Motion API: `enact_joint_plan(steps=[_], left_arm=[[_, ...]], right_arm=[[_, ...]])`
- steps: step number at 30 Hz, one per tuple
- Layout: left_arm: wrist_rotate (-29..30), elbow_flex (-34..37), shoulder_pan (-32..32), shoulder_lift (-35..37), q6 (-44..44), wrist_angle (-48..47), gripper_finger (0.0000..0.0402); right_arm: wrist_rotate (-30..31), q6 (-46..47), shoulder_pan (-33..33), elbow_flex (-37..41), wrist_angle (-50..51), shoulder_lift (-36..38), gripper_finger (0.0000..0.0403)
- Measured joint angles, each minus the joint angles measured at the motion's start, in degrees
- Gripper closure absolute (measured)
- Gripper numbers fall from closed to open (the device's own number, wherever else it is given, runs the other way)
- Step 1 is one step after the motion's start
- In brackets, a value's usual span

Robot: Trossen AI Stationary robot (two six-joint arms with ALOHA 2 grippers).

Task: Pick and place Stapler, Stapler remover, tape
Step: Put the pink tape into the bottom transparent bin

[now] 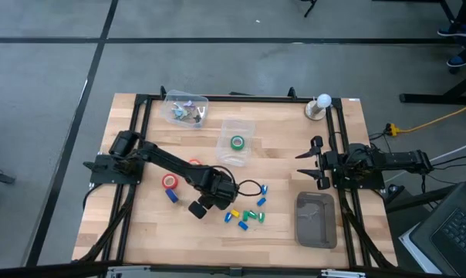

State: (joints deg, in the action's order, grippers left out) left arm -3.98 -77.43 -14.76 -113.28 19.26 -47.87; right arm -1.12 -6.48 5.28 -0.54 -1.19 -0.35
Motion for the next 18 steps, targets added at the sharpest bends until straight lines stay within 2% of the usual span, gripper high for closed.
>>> enact_joint_plan(steps=[13,18], left_arm=[[4.1,0.6,0.3,4.8,-6.8,0.2,0.0277],[3.4,0.5,0.1,5.3,-9.1,-1.0,0.0277]], right_arm=[[0.0,0.0,0.0,0.0,0.0,0.0,0.0178],[0.0,0.0,0.0,0.0,0.0,0.0,0.0178]])
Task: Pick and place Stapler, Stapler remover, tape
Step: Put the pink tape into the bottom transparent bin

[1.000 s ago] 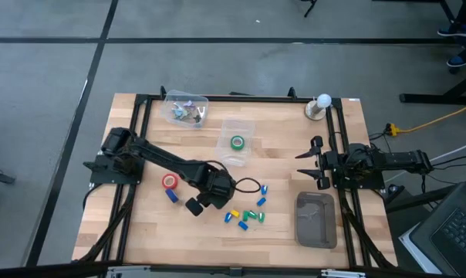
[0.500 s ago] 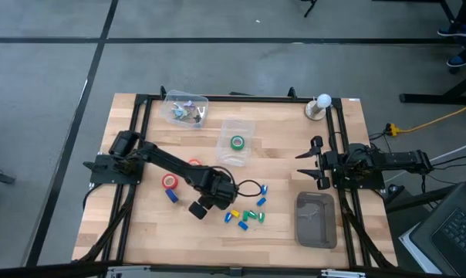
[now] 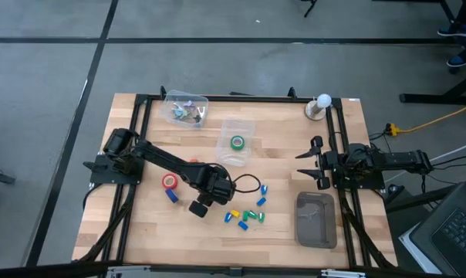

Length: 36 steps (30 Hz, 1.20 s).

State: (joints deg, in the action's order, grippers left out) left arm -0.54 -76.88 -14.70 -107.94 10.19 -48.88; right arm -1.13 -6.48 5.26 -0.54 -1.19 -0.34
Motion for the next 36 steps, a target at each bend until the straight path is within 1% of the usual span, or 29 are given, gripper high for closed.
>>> enact_joint_plan(steps=[5,10,18,26,29,36], left_arm=[[0.3,0.0,-0.2,0.0,-1.9,0.0,0.0277],[2.8,-0.1,-0.3,-0.6,-3.4,-0.5,0.0277],[2.2,-0.2,-0.3,-3.6,-6.4,-0.2,0.0277],[1.6,-0.3,-0.6,-6.9,-6.4,-0.1,0.0279],[0.0,-0.3,-0.2,-7.0,-6.1,0.0,0.0296],[-0.1,-0.3,0.3,-6.9,-6.5,-0.2,0.0360]], right_arm=[[0.0,0.0,0.0,0.0,0.0,0.0,0.0178],[0.0,0.0,0.0,0.0,0.0,0.0,0.0178],[0.0,0.0,0.0,0.0,0.0,0.0,0.0178],[0.0,0.0,0.0,0.0,0.0,0.0,0.0178],[0.0,0.0,0.0,0.0,0.0,0.0,0.0178],[0.0,0.0,0.0,0.0,0.0,0.0,0.0178]])
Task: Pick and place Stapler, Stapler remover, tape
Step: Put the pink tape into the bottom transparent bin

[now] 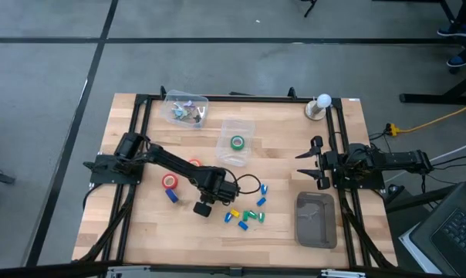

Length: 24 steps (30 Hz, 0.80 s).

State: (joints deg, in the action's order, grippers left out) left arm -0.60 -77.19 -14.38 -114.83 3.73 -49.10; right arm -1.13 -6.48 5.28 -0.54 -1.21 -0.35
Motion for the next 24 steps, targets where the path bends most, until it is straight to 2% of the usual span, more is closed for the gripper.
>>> enact_joint_plan(steps=[9,19,24], left_arm=[[-1.5,0.3,0.9,0.5,-4.0,-7.0,0.0358],[-0.8,0.2,1.1,5.1,-4.5,-10.8,0.0361],[2.1,0.2,1.6,8.3,-4.5,-10.9,0.0356]], right_arm=[[0.0,0.0,0.0,0.0,0.0,0.0,0.0178],[0.0,0.0,0.0,0.0,0.0,0.0,0.0178],[0.0,0.0,0.0,0.0,0.0,0.0,0.0178]])
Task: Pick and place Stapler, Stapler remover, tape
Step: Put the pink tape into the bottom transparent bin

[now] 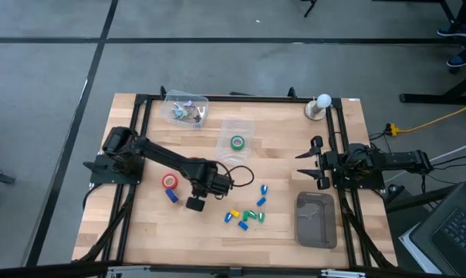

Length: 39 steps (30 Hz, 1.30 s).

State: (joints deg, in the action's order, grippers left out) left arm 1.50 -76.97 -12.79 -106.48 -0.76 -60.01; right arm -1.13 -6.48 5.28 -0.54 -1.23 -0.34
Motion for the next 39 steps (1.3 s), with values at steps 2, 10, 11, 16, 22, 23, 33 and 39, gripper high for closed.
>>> enact_joint_plan(steps=[2,10,11,16,22,23,33,39], left_arm=[[2.1,0.0,0.8,1.4,0.4,0.2,0.0357],[6.6,0.0,6.6,7.7,0.9,1.5,0.0356],[6.6,0.0,7.4,8.5,0.9,2.6,0.0356],[6.6,-0.1,10.4,13.0,-1.0,10.4,0.0358],[6.6,-0.1,12.9,16.7,-1.5,23.6,0.0356],[6.6,-0.1,13.4,16.9,-1.5,25.8,0.0357],[6.5,-0.2,18.0,14.4,0.4,41.1,0.0356],[6.3,-1.0,20.2,10.0,-3.2,40.3,0.0355]], right_arm=[[0.0,0.0,0.0,0.0,0.0,0.0,0.0178],[0.0,0.0,0.0,0.0,0.0,0.0,0.0178],[0.0,0.0,0.0,0.0,0.0,0.0,0.0178],[0.0,0.0,0.0,0.0,0.0,0.0,0.0178],[0.0,0.0,0.0,0.0,0.0,0.0,0.0178],[0.0,0.0,0.0,0.0,0.0,0.0,0.0178],[0.0,0.0,0.0,0.0,0.0,0.0,0.0178],[0.0,0.0,0.0,0.0,0.0,0.0,0.0178]])
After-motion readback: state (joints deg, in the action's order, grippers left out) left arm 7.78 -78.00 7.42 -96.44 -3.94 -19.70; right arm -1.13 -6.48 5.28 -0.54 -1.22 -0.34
